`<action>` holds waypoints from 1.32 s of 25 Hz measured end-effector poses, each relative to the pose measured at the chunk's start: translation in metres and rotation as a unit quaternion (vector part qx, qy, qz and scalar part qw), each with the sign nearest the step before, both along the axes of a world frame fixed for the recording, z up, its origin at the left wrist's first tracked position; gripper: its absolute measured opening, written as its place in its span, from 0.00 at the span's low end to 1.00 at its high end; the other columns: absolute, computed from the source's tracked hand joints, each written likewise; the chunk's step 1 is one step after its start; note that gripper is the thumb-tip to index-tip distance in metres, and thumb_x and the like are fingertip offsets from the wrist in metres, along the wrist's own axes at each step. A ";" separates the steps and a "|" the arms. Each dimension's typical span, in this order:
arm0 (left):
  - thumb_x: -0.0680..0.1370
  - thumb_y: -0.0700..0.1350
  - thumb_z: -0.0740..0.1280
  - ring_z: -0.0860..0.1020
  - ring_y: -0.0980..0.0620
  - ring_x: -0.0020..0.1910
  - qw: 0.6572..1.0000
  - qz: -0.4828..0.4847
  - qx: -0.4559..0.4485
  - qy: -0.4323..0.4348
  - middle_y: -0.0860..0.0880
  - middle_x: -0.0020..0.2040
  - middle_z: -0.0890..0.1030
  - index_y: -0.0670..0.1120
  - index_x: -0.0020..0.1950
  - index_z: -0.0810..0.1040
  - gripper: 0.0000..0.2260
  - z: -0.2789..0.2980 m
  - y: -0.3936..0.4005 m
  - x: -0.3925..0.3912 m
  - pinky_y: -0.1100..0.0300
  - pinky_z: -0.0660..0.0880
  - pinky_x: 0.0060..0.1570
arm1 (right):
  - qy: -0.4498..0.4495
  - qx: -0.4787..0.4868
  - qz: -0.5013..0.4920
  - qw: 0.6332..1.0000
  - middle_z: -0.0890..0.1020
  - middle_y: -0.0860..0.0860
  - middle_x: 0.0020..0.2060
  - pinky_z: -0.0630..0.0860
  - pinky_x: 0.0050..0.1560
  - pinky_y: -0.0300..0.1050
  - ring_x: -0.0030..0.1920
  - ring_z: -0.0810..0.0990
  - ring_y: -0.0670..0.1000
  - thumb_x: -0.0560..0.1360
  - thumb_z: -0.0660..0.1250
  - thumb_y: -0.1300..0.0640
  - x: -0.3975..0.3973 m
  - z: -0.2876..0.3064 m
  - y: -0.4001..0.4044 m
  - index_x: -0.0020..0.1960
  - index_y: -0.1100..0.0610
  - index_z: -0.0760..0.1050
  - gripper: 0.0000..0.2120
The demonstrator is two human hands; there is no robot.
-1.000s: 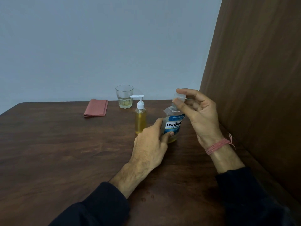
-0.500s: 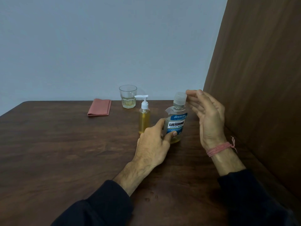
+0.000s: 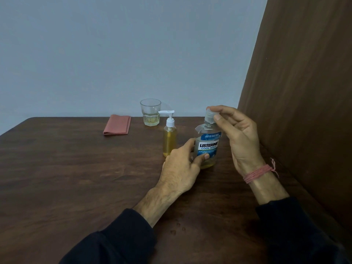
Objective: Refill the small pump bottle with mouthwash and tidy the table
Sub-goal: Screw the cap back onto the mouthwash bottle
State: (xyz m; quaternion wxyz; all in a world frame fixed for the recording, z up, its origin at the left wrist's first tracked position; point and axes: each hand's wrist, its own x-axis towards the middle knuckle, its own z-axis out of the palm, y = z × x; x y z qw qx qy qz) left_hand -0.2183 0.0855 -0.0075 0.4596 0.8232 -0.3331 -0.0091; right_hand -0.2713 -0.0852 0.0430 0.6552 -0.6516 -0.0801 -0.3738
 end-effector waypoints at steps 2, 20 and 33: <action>0.87 0.57 0.72 0.85 0.54 0.69 1.000 0.007 -0.003 -0.005 0.55 0.71 0.86 0.55 0.78 0.76 0.21 -0.001 0.000 0.000 0.44 0.83 0.70 | -0.006 -0.013 -0.002 1.000 0.88 0.54 0.62 0.83 0.59 0.41 0.65 0.86 0.53 0.83 0.71 0.65 0.001 -0.001 -0.001 0.63 0.59 0.84 0.10; 0.83 0.59 0.76 0.83 0.59 0.71 0.999 0.039 0.005 -0.021 0.58 0.70 0.87 0.60 0.78 0.78 0.23 -0.005 -0.019 0.016 0.59 0.74 0.65 | 0.017 -0.065 -0.202 0.977 0.89 0.48 0.58 0.86 0.61 0.50 0.61 0.88 0.46 0.79 0.78 0.61 0.002 -0.003 0.007 0.60 0.50 0.87 0.11; 0.81 0.44 0.81 0.82 0.54 0.73 0.997 0.004 -0.021 0.068 0.53 0.75 0.84 0.53 0.82 0.74 0.31 0.009 -0.050 0.026 0.52 0.79 0.75 | -0.018 -0.138 -0.319 0.938 0.81 0.45 0.64 0.75 0.71 0.47 0.68 0.79 0.48 0.81 0.74 0.55 -0.005 -0.004 0.011 0.68 0.54 0.80 0.17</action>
